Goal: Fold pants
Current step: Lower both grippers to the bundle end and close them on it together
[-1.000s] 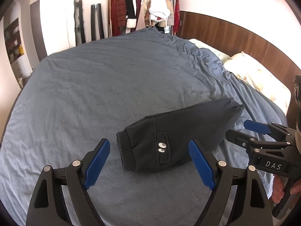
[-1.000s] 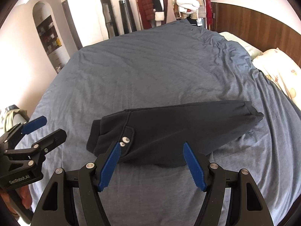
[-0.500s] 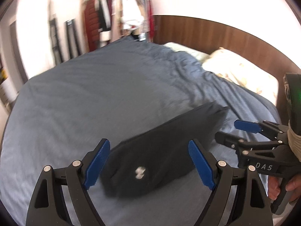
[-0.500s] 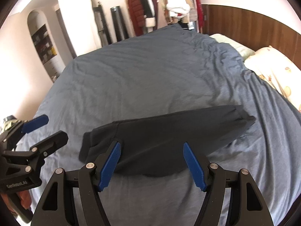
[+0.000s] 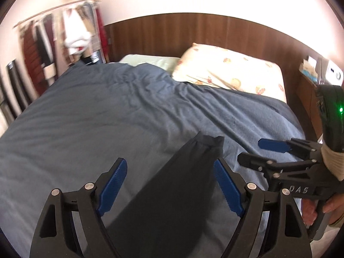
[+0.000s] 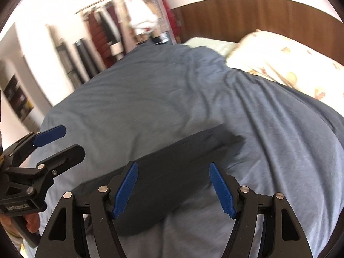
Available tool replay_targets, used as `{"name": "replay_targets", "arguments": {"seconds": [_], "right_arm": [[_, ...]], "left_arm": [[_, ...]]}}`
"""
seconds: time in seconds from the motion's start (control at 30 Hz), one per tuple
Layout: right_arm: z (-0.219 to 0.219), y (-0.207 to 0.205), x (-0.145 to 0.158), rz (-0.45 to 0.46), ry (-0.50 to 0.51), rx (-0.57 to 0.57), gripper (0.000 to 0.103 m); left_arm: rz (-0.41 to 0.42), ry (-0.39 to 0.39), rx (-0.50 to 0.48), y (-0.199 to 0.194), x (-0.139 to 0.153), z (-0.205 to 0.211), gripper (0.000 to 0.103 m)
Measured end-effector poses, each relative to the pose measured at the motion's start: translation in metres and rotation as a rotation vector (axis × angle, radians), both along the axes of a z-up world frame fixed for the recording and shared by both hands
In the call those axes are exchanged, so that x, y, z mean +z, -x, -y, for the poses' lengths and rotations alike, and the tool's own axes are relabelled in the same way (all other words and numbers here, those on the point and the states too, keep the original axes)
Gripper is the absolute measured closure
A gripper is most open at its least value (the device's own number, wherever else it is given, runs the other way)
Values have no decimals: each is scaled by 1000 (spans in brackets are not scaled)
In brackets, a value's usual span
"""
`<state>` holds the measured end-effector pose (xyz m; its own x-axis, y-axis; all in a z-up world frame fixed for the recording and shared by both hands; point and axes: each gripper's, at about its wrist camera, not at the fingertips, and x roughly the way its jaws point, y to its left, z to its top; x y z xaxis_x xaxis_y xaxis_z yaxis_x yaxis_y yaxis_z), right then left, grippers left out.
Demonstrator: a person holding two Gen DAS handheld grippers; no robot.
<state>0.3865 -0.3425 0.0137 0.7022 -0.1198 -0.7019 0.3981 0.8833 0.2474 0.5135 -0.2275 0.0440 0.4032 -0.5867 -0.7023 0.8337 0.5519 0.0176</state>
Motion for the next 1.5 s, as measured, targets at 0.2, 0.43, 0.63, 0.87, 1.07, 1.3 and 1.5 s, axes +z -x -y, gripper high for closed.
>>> {"name": "replay_targets", "arguments": {"seconds": [0.2,0.43,0.63,0.87,1.07,1.3,1.5], "right_arm": [[61,-3,-10,17,-36,-122,34],[119,-10,-42,78,-201,-246,36],[143,-26,-77,40,-272,-288,48],[162,-42,-114,-3,-344,-323,57],[171,-53,-141,-33,-396,-345,57],[171,-66,-162,-77,-410,-332,61],[172,-71,-174,-96,-422,-332,61]], "left_arm": [[-38,-49,-110,-22,-18,71,29],[-70,-138,-291,-52,-46,143,44],[-239,-194,-388,-81,-87,193,56],[-299,-268,-444,-101,-129,229,65],[-357,-338,-474,-115,-162,245,70],[-396,-400,-500,-117,-187,254,73],[-435,-419,-514,-121,-201,259,73]]}}
